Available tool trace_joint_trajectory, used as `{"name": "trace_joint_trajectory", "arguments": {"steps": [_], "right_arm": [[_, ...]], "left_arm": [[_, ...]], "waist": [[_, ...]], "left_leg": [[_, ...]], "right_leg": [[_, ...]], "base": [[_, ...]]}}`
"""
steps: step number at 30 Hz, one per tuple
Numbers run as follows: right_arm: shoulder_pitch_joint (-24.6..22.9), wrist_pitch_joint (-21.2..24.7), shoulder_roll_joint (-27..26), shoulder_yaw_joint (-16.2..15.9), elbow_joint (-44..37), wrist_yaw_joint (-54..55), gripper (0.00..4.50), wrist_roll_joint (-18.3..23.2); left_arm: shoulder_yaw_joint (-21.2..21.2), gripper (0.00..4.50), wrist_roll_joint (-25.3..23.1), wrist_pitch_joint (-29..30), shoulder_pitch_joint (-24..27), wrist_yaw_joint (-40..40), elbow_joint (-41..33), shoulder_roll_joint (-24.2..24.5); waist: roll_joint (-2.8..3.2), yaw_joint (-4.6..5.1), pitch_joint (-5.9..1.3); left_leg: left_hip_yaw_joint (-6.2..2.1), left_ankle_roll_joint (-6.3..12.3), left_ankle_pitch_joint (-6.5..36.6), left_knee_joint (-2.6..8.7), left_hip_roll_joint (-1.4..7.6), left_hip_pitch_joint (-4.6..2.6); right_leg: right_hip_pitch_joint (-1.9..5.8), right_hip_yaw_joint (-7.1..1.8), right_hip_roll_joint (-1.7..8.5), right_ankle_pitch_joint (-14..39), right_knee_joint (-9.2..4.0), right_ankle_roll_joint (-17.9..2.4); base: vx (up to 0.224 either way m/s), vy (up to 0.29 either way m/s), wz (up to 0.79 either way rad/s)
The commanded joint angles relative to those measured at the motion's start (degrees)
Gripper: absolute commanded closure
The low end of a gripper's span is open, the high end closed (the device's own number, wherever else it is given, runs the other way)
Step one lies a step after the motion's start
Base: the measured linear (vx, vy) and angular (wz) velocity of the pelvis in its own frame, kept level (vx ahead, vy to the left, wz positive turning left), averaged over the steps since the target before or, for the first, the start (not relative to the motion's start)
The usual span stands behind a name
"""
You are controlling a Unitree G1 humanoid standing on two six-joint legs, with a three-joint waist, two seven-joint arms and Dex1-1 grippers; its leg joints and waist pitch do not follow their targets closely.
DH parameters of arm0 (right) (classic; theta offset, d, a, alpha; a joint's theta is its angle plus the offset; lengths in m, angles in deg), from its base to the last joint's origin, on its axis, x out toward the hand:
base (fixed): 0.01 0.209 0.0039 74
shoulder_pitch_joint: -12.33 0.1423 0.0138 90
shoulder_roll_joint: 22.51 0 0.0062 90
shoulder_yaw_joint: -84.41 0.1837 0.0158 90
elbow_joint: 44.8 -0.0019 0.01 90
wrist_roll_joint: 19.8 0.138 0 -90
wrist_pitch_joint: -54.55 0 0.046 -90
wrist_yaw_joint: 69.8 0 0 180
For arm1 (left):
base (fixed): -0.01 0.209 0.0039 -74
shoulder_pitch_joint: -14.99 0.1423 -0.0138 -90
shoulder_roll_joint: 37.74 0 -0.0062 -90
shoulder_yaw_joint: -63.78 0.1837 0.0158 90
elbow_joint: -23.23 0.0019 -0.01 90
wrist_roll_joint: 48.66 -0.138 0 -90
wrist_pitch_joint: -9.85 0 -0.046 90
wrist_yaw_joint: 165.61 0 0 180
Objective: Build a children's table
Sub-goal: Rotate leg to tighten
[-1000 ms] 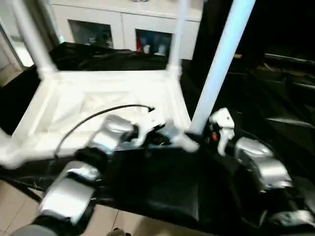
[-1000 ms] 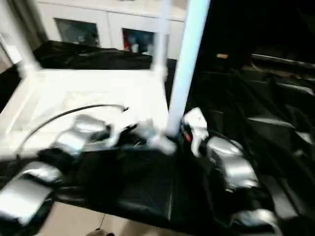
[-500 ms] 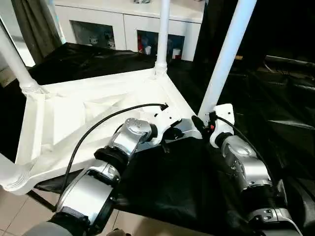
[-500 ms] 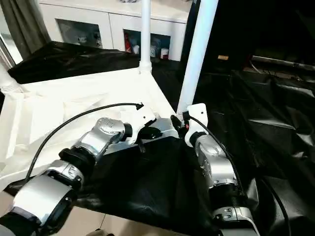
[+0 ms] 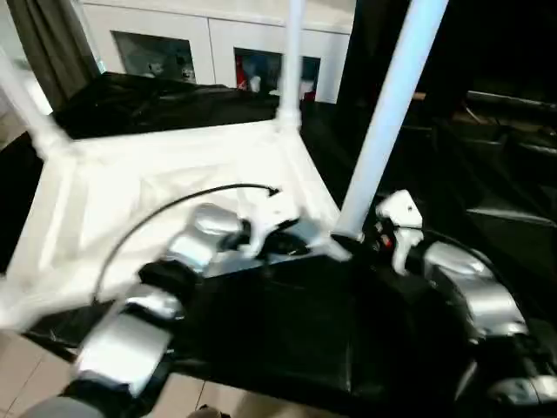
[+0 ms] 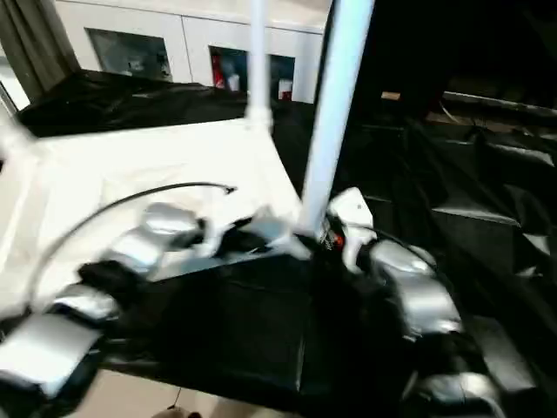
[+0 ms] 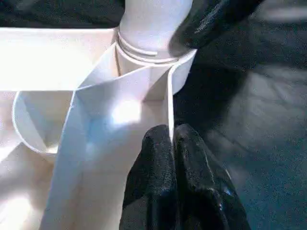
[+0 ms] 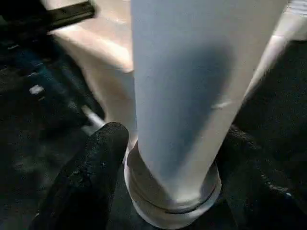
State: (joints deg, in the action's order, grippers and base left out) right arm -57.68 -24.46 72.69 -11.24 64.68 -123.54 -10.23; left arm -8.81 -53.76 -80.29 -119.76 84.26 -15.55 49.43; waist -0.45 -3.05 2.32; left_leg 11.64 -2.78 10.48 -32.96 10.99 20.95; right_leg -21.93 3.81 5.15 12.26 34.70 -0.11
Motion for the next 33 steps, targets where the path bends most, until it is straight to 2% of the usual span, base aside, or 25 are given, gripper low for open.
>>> {"name": "trace_joint_trajectory", "arguments": {"steps": [1,3,6,7,10,15,18,23,25,27,28,30,31,32,33], "right_arm": [[-0.6,1.2,0.2,-3.7,-2.4,-5.8,1.51,1.9],[-1.1,2.0,2.3,-4.1,-3.7,-9.7,1.51,2.6],[-1.3,2.4,3.5,-4.6,-4.4,-11.9,1.51,2.9],[-1.4,2.7,4.1,-4.9,-4.7,-12.7,1.51,3.1],[-1.5,3.1,4.7,-5.1,-4.9,-14.0,1.51,3.4],[-1.7,3.6,4.9,-5.1,-5.3,-14.4,1.94,3.9],[-1.6,3.6,4.6,-5.2,-5.2,-14.1,2.24,3.6],[-1.9,4.1,4.4,-5.4,-5.5,-14.1,2.38,3.9],[-2.4,3.0,2.4,-3.9,-4.0,-9.8,2.42,3.5],[-2.3,2.4,1.0,-3.1,-2.5,-6.3,2.46,2.7],[-1.8,2.7,-0.7,-2.2,-0.7,-2.4,2.46,2.0],[-1.3,2.7,-2.7,-1.4,1.3,2.6,2.47,0.9],[-0.8,2.9,-4.2,-0.8,3.0,6.5,2.51,0.0],[-0.4,2.7,-5.8,-0.4,4.5,10.5,2.51,-1.1],[-0.3,2.6,-6.8,0.0,5.2,12.5,2.51,-1.5]], "left_arm": [[3.5,4.5,-0.3,-0.2,1.7,5.1,-0.9,0.0],[3.7,4.5,0.1,-0.1,2.5,8.8,-2.2,1.7],[3.8,4.5,0.1,0.2,2.8,10.6,-2.9,2.7],[3.8,4.5,0.2,0.3,3.0,11.1,-3.2,3.2],[3.7,4.5,0.3,0.5,3.4,12.1,-4.0,4.0],[3.7,4.5,0.5,1.0,3.8,12.6,-4.9,4.5],[3.5,4.5,0.5,1.2,3.9,12.5,-5.2,4.5],[3.2,4.5,0.5,1.2,3.8,11.8,-5.3,4.3],[2.1,4.5,0.0,1.5,3.1,6.5,-4.2,2.9],[1.4,4.5,-0.5,1.7,2.4,2.5,-3.0,1.9],[0.7,4.5,-0.9,2.3,1.7,-1.2,-1.7,0.9],[0.0,4.5,-1.3,3.0,0.9,-5.8,-0.2,-0.3],[-0.4,4.5,-1.7,3.3,0.4,-8.8,0.7,-1.3],[-0.9,4.5,-2.0,3.7,-0.1,-12.5,1.6,-2.5],[-1.1,4.5,-2.1,3.9,-0.3,-14.0,2.0,-3.1]], "waist": [[0.14,-0.38,-2.67],[0.17,-0.38,-2.71],[0.26,-0.84,-2.84],[0.17,-1.02,-2.85],[0.16,-1.16,-2.78],[0.14,-1.25,-2.82],[0.1,-1.29,-2.9],[0.09,-1.38,-2.91],[0.05,-1.35,-2.87],[0.06,-1.27,-2.68],[0.05,-1.05,-2.46],[-0.04,-0.8,-2.25],[-0.4,-0.65,-2.3],[-0.2,-0.37,-2.08],[-0.19,-0.16,-2.04]], "left_leg": [[-1.33,3.5,13.1,3.9,3.17,-0.74],[-1.28,3.39,12.9,3.89,3.19,-0.76],[-1.12,3.56,11.5,3.7,3.17,-0.92],[-1.14,3.65,11.1,3.68,3.18,-0.84],[-1.1,3.69,11.2,3.65,3.1,-0.75],[-1.18,2.95,11.2,3.73,3.12,-0.83],[-1.14,3.25,10.2,3.6,3.04,-0.82],[-1.15,3.44,10.0,3.57,3.03,-0.81],[-1.14,3.18,10.6,3.59,3.02,-0.83],[-1.21,2.61,12.1,3.72,3.01,-0.93],[-1.3,1.36,14.8,3.91,2.9,-0.96],[-1.5,-0.11,17.8,4.12,2.75,-1.23],[-1.63,-0.55,18.2,4.16,2.81,-1.32],[-1.79,-1.14,19.5,4.29,2.67,-1.36],[-1.89,-1.4,19.8,4.34,2.7,-1.35]], "right_leg": [[2.37,-2.71,3.68,5.2,-4.11,-15.8],[2.37,-2.71,3.58,4.2,-3.98,-16.1],[2.22,-2.7,3.63,1.4,-3.64,-16.8],[2.38,-2.69,3.7,1.0,-3.55,-16.9],[2.33,-2.7,3.81,2.0,-3.68,-16.7],[2.31,-2.71,3.79,3.2,-3.69,-16.3],[2.32,-2.7,3.74,1.6,-3.54,-16.5],[2.37,-2.67,3.75,1.7,-3.54,-16.4],[2.3,-2.73,3.81,2.7,-3.68,-16.2],[2.1,-2.77,3.88,5.1,-3.98,-15.9],[1.83,-2.87,3.99,10.2,-4.48,-14.9],[1.52,-2.9,4.07,16.7,-5.14,-13.1],[1.58,-2.83,4.09,18.4,-5.25,-12.5],[1.38,-2.78,4.08,21.8,-5.63,-11.3],[1.33,-2.78,4.09,22.9,-5.75,-10.7]], "base": [[0.0,0.0,0.0],[0.0,0.0,0.0],[0.0,0.0,0.0],[0.0,0.0,0.0],[0.0,0.0,0.0],[0.0,0.0,0.0],[0.0,0.0,0.0],[0.0,0.0,0.0],[0.0,0.0,0.0],[0.0,0.0,0.0],[0.0,0.0,0.0],[0.0,0.0,0.0],[0.0,0.0,0.0],[0.0,0.0,0.0],[0.0,0.0,0.0]]}}
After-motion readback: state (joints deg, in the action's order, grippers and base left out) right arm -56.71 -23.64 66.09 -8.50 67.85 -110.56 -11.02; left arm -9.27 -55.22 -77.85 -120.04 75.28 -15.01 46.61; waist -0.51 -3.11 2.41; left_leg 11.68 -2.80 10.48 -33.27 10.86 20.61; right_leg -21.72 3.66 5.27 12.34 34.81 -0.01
